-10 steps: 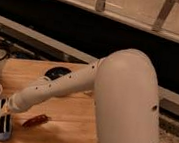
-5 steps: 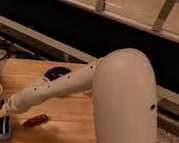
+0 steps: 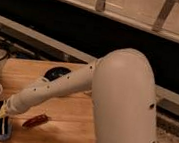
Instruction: Place the eraser on the white sponge
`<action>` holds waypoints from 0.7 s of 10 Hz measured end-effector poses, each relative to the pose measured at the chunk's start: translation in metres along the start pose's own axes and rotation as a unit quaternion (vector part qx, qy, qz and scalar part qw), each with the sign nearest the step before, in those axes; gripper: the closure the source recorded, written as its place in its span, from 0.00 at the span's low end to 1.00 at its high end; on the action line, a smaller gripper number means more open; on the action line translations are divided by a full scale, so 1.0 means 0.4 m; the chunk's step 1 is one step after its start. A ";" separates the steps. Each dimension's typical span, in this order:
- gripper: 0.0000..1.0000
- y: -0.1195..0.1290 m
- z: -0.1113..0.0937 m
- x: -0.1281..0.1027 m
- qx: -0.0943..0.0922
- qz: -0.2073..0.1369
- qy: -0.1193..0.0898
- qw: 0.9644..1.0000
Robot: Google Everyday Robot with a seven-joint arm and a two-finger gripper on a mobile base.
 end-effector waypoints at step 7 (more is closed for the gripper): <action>0.70 0.010 0.011 0.010 -0.005 -0.006 0.005 1.000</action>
